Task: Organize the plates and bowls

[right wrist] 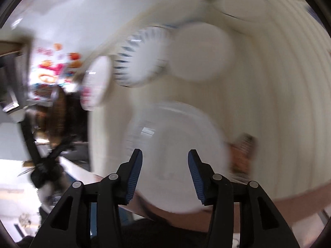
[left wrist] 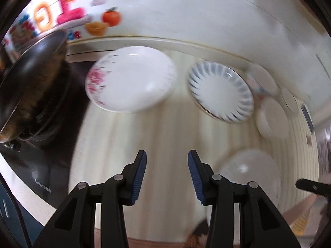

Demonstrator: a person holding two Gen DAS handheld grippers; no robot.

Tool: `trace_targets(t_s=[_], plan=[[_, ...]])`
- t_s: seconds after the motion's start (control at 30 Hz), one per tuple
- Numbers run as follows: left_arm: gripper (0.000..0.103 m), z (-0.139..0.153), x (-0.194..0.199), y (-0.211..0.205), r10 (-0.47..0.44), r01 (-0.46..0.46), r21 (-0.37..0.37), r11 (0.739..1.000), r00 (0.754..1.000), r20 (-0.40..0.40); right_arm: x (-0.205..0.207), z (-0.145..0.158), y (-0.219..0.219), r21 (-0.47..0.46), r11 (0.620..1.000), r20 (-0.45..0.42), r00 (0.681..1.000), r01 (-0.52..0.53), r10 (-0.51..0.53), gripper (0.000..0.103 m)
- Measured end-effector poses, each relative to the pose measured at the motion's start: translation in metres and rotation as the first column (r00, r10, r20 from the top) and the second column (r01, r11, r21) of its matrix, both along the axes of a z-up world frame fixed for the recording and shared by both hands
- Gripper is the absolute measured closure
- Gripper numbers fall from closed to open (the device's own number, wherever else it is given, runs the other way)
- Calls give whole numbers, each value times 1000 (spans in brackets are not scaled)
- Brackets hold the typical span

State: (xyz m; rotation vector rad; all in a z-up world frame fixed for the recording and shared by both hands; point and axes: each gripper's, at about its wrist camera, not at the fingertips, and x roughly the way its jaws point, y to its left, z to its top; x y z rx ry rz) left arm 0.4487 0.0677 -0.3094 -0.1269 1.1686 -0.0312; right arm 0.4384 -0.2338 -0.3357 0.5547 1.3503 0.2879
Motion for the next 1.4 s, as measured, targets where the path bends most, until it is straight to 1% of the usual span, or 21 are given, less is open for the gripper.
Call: trace_targets(t_s=[0.07,0.13,0.17,0.2,0.27,0.3,0.4,0.43,0.47,0.5,0.6,0.7,0.8,0.87,0.97,1.07,1.17,1.2,1.27,1.33,1.4], plan=[[64,-10,13,16,43,-43,-12,999,999,-22,29,6,31,25,998,40,998,-51,50,54],[64,-25,33,37,110,-111,-22,994,993,-49,70,8,68,6,995,81,992,-100,99,54],[64,-29,37,39,130,-131,-23,991,990,-54,95,7,89,0,992,104,987,-126,125,54],[64,-36,45,47,161,-163,-23,986,985,-56,111,6,100,-3,990,114,984,-140,140,54],[64,-44,58,56,194,-196,-17,981,979,-58,154,0,132,-10,984,135,975,-177,177,54],[64,-48,66,60,213,-214,-11,977,975,-57,180,-4,149,-23,979,149,968,-201,202,54],[64,-59,85,66,248,-247,18,969,967,-60,237,-21,185,-63,966,164,952,-251,258,54],[64,-63,89,67,253,-252,21,968,965,-63,251,-26,195,-69,962,162,949,-263,271,54],[62,-66,95,69,273,-270,50,961,960,-64,263,-31,203,-81,958,161,945,-274,284,54],[62,-65,98,70,285,-282,71,957,957,-51,276,-40,212,-103,953,155,941,-286,300,54],[59,-61,106,72,286,-283,93,955,958,-25,302,-60,226,-121,943,152,933,-310,327,54],[59,-61,114,69,282,-278,106,955,959,-22,314,-74,234,-129,939,143,931,-320,337,54],[59,-61,117,65,273,-267,110,958,961,-46,326,-85,240,-122,936,139,928,-330,346,54],[59,-56,109,67,280,-275,93,957,959,-44,326,-88,239,-105,937,139,928,-332,345,54],[59,-53,95,63,296,-291,116,950,955,-26,328,-90,242,-93,934,147,923,-344,355,56],[59,-51,85,56,301,-297,145,944,954,-6,330,-95,249,-100,923,136,914,-371,382,70],[59,-49,77,55,305,-301,136,944,952,-10,330,-99,255,-158,908,132,902,-389,410,83],[59,-48,74,56,308,-304,120,945,951,-16,329,-99,253,-169,906,126,903,-389,411,87],[59,-49,67,59,321,-317,98,943,947,-26,327,-100,249,-149,906,107,904,-396,413,89],[59,-48,55,60,327,-323,94,942,944,-33,316,-100,246,-154,891,93,892,-426,443,92],[59,-56,56,67,336,-331,94,939,941,-42,302,-100,241,-151,878,71,881,-454,467,93]])
